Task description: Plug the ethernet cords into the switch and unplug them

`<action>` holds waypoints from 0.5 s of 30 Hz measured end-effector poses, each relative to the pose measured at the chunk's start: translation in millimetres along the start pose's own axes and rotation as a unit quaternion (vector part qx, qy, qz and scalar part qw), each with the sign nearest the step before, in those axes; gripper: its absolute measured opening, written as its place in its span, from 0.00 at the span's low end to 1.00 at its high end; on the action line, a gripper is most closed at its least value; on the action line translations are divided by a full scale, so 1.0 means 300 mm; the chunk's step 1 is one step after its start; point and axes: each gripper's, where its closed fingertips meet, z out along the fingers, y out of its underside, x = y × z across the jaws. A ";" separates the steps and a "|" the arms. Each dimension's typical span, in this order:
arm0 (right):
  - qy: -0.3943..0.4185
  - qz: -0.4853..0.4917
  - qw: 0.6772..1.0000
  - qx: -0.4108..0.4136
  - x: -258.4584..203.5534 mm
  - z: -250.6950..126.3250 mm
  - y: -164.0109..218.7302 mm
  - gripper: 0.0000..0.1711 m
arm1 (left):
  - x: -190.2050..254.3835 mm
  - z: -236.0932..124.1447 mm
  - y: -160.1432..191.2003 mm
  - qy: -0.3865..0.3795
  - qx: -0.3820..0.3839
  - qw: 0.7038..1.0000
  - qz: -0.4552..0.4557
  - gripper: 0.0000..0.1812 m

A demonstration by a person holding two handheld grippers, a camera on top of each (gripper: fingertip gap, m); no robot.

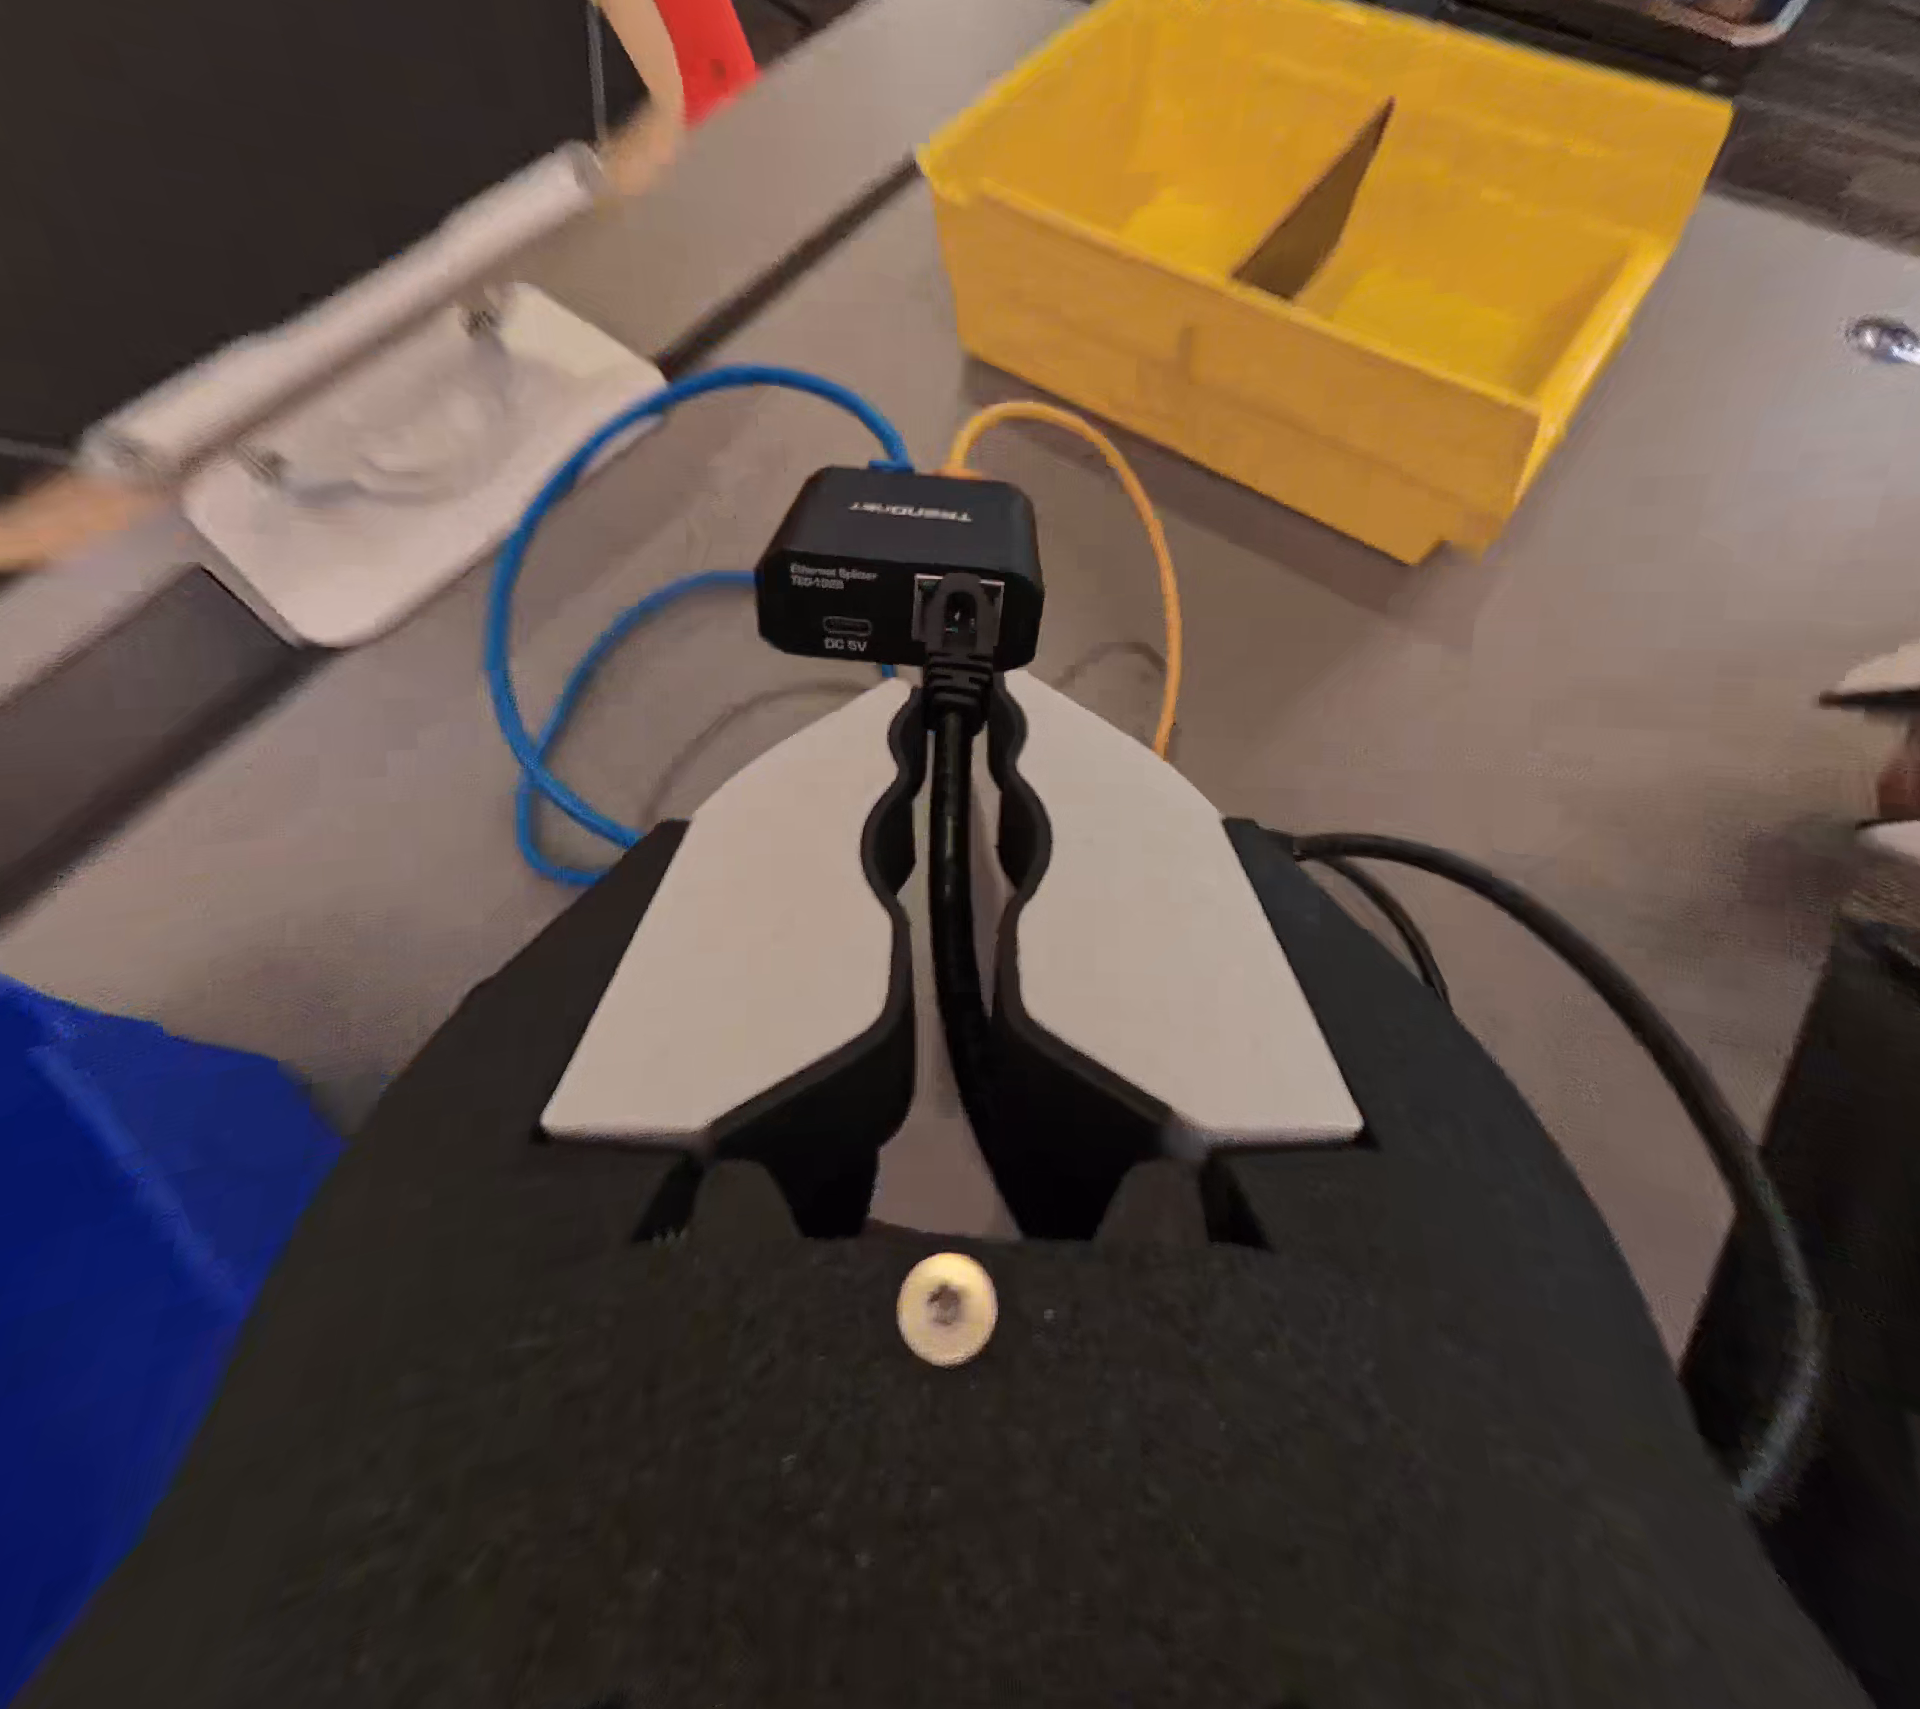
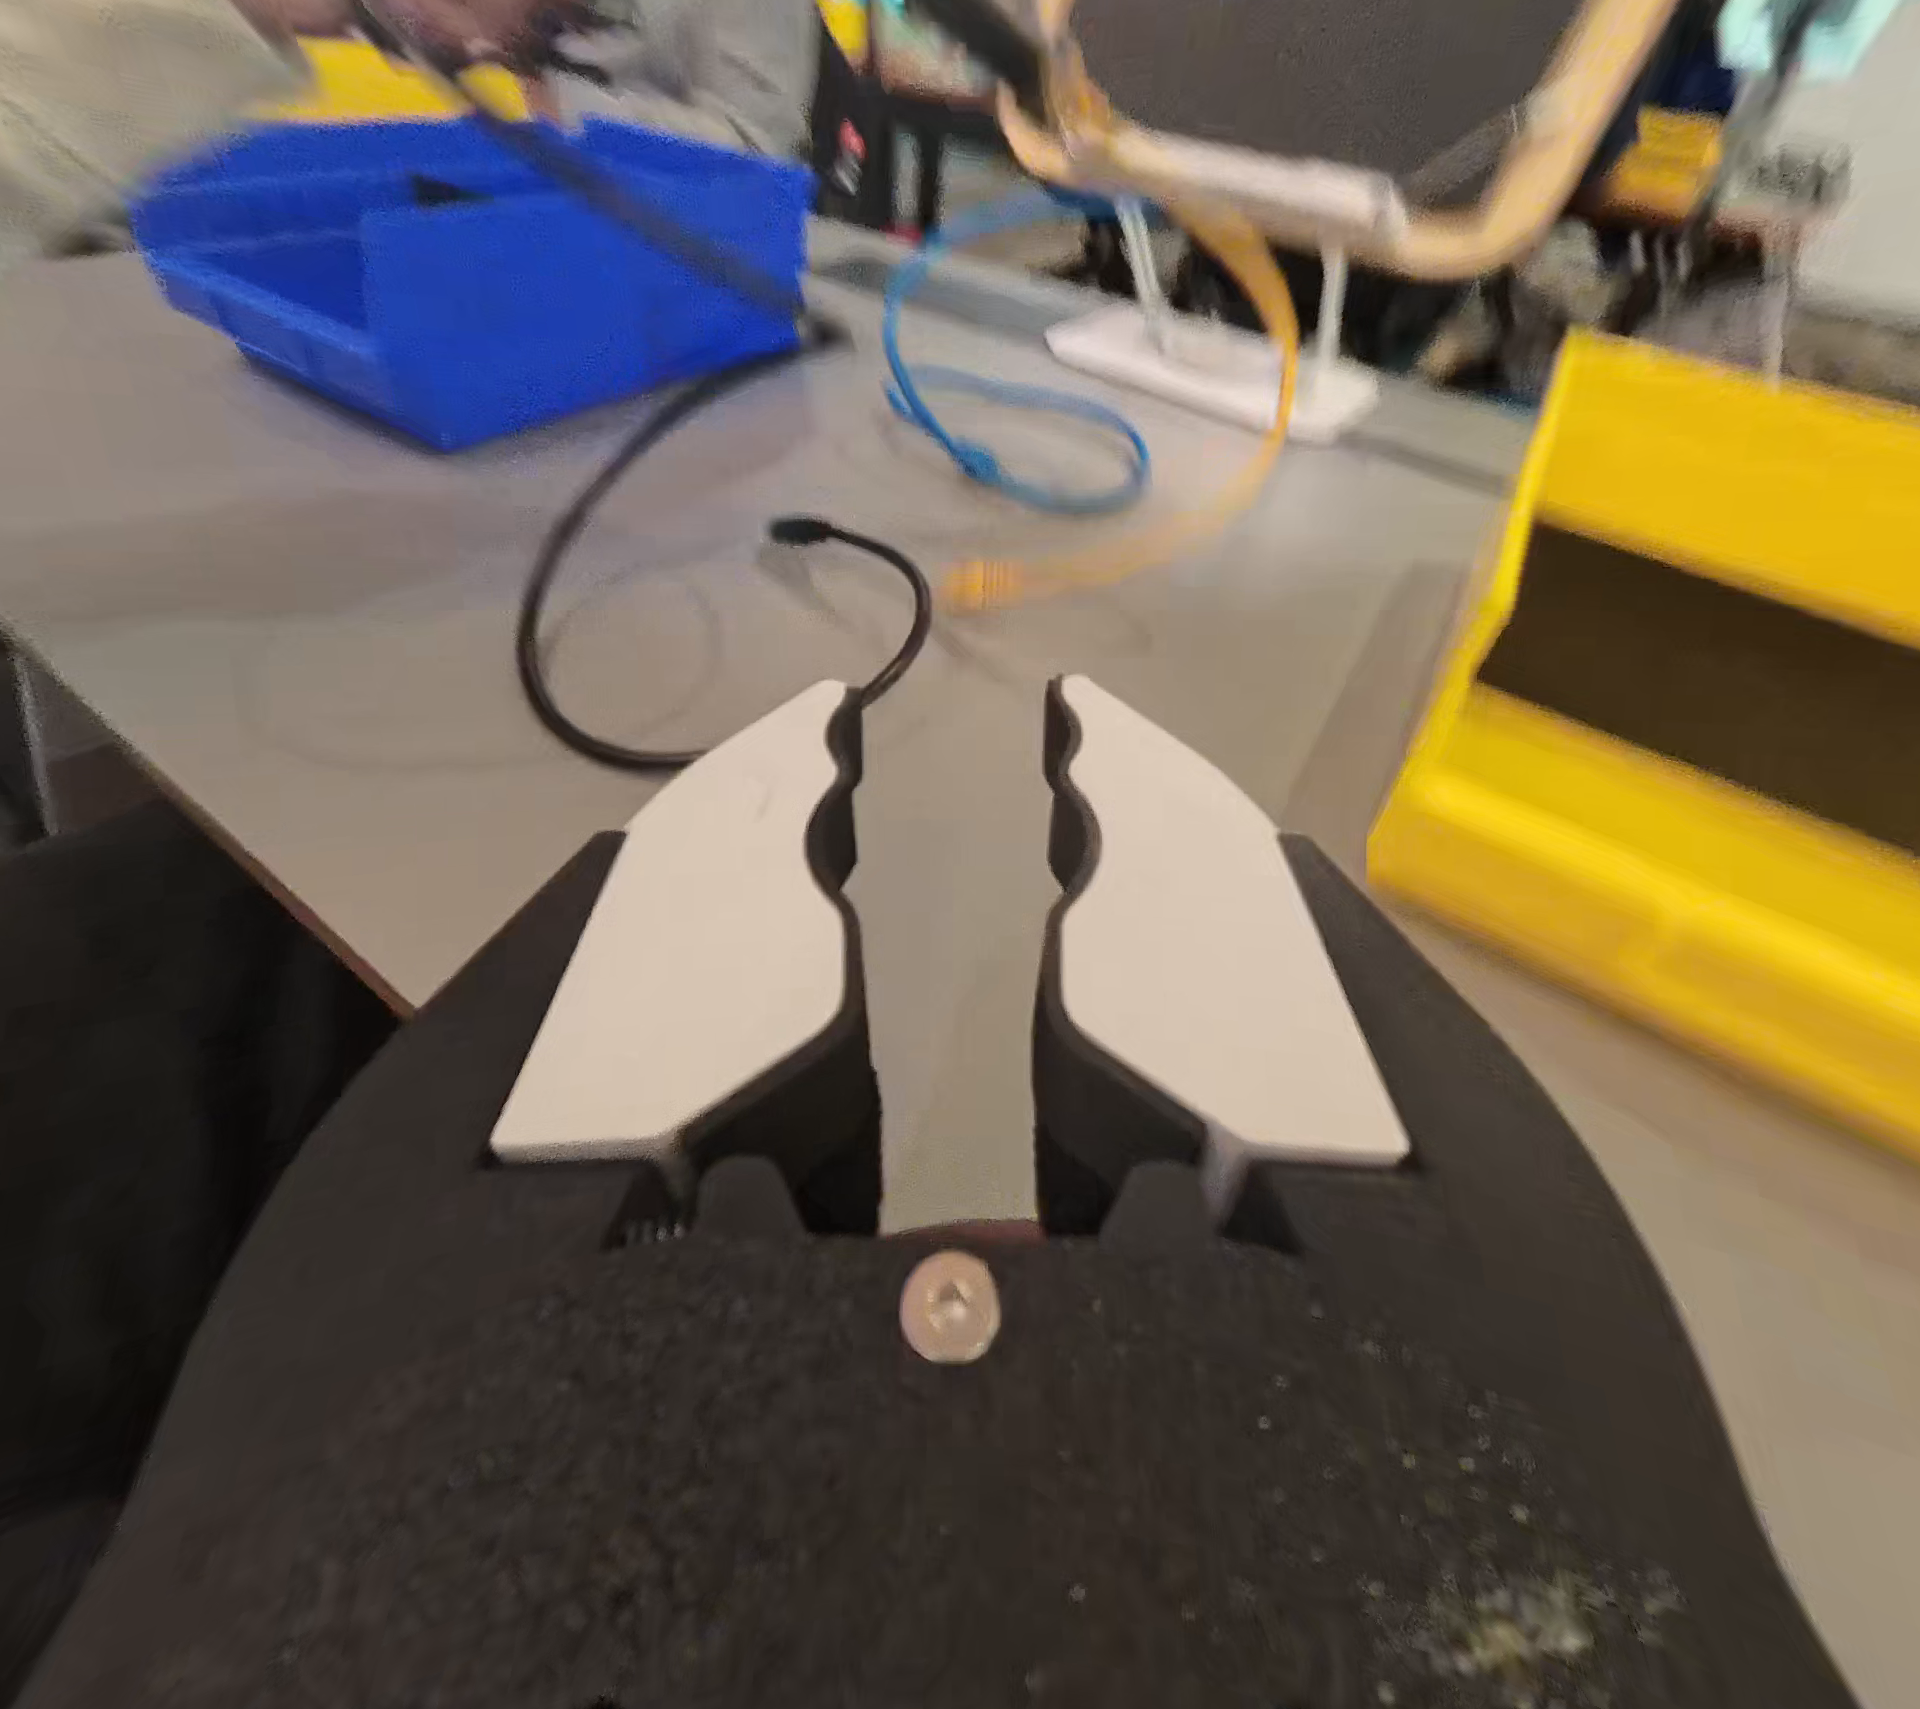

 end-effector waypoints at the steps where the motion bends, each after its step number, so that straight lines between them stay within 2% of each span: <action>1: -0.020 -0.040 0.999 0.022 -0.012 0.003 -0.038 0.22 | 0.021 0.022 0.052 0.010 -0.013 1.000 -0.012 0.06; 3: -0.031 -0.138 0.990 0.026 -0.013 0.040 -0.088 0.28 | 0.063 0.041 0.117 0.030 -0.023 0.998 -0.040 0.06; 6: -0.047 -0.245 0.968 0.002 0.003 0.151 -0.138 0.26 | 0.116 0.034 0.164 0.051 -0.029 0.995 -0.076 0.06; 11: -0.057 -0.344 0.937 -0.021 0.030 0.411 -0.163 0.26 | 0.167 0.012 0.200 0.076 -0.036 0.987 -0.137 0.06; 15: -0.068 -0.386 0.920 -0.005 -0.027 0.549 -0.167 0.26 | 0.187 0.010 0.206 0.108 -0.021 0.977 -0.180 0.06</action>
